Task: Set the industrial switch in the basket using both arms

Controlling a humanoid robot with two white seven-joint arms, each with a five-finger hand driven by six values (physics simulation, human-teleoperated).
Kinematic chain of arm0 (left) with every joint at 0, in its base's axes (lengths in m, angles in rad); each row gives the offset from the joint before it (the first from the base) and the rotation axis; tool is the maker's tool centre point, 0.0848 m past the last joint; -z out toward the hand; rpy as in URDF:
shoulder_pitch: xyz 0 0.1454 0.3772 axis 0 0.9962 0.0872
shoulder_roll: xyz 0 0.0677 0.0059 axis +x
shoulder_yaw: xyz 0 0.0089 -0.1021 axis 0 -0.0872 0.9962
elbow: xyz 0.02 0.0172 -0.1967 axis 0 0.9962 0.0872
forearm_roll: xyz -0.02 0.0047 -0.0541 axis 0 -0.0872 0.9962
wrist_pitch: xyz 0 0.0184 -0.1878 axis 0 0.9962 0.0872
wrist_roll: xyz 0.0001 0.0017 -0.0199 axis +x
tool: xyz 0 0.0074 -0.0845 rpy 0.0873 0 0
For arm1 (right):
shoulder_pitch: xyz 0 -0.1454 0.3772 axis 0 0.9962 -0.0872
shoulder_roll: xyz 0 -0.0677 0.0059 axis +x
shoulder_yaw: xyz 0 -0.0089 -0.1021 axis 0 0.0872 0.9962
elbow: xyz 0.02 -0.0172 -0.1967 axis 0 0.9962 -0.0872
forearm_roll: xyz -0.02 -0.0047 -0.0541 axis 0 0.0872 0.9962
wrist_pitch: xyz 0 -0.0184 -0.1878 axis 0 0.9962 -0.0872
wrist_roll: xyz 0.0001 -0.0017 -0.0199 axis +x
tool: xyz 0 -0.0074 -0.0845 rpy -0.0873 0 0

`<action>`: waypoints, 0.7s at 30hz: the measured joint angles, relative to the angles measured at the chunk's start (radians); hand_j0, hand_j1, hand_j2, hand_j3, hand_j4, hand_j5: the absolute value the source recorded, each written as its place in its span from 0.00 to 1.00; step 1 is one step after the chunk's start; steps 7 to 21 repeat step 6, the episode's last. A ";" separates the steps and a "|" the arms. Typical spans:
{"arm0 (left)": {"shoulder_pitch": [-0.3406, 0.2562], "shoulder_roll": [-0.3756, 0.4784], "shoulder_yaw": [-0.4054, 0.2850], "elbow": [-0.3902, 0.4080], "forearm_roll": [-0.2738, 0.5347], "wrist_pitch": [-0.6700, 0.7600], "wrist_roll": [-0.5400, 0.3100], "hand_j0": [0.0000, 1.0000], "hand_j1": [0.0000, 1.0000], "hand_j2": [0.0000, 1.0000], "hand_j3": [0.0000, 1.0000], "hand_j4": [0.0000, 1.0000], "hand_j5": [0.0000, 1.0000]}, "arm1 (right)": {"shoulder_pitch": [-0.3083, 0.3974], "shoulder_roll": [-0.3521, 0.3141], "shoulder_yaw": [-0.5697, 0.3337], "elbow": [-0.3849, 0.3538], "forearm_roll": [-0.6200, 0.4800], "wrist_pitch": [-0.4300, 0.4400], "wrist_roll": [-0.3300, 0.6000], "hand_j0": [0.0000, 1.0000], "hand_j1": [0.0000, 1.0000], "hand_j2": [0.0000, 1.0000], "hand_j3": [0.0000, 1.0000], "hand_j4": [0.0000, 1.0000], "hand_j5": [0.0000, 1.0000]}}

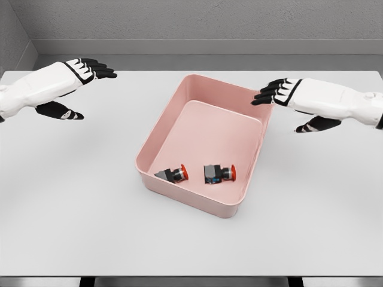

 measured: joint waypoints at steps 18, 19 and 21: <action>0.000 0.000 0.001 0.001 -0.001 0.000 -0.001 1.00 1.00 1.00 1.00 1.00 1.00 | 0.005 -0.051 -0.013 0.008 -0.010 0.000 -0.028 1.00 1.00 1.00 1.00 1.00 1.00; 0.000 0.000 0.001 0.001 -0.001 0.000 -0.001 1.00 1.00 1.00 1.00 1.00 1.00 | 0.005 -0.051 -0.013 0.008 -0.010 0.000 -0.028 1.00 1.00 1.00 1.00 1.00 1.00; 0.000 0.000 0.001 0.001 -0.001 0.000 -0.001 1.00 1.00 1.00 1.00 1.00 1.00 | 0.005 -0.051 -0.013 0.008 -0.010 0.000 -0.028 1.00 1.00 1.00 1.00 1.00 1.00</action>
